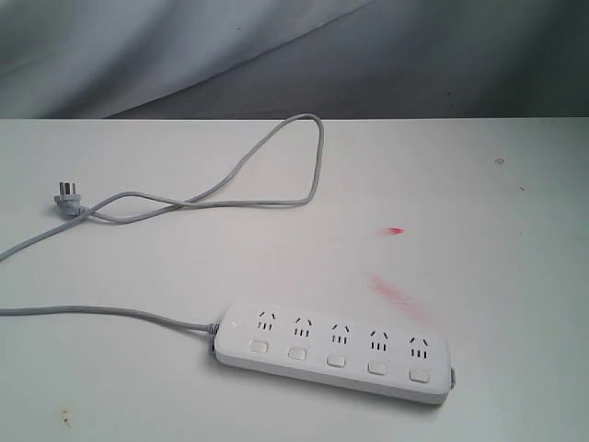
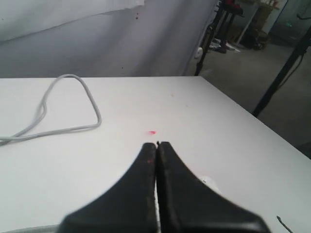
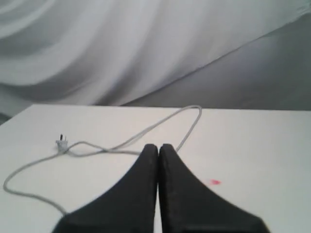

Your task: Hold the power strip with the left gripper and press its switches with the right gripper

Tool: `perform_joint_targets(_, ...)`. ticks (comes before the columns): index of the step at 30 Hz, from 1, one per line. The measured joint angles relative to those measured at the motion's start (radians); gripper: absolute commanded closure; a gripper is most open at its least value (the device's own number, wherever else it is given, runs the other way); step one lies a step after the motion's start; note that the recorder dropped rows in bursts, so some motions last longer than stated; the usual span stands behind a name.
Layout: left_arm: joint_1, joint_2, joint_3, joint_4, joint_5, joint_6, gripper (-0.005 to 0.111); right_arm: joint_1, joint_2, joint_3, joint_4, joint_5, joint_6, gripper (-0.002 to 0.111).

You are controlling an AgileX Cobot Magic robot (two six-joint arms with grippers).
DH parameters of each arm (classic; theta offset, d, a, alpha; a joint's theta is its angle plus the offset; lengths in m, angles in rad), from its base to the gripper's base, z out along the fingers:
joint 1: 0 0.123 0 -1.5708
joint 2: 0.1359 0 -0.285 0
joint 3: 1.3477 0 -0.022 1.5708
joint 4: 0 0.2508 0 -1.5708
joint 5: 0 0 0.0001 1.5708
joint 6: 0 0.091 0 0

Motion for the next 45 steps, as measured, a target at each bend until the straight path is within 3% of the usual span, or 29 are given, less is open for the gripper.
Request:
perform_joint_targets(13,-0.006,0.056,-0.036,-0.043,-0.003,0.016,0.107,0.015,0.282,-0.006,0.000,0.158,-0.068,0.108)
perform_joint_targets(17,-0.006,0.097,-0.048,0.001,0.067,0.010,0.107,0.015,0.363,-0.006,0.012,0.174,-0.100,0.108)
perform_joint_targets(22,-0.006,0.279,-0.096,0.126,0.235,-0.036,0.107,0.015,0.478,-0.007,0.065,0.181,-0.183,0.108)
perform_joint_targets(25,-0.006,0.424,-0.124,0.155,0.260,-0.036,0.107,0.015,0.539,-0.007,0.087,0.183,-0.220,0.108)
perform_joint_targets(34,-0.015,0.831,-0.265,0.148,0.226,0.092,0.107,0.015,0.674,-0.055,0.114,0.193,-0.289,0.108)
perform_joint_targets(45,-0.162,1.148,-0.382,0.182,0.101,0.220,0.107,0.039,0.910,-0.172,0.124,0.222,-0.330,0.108)
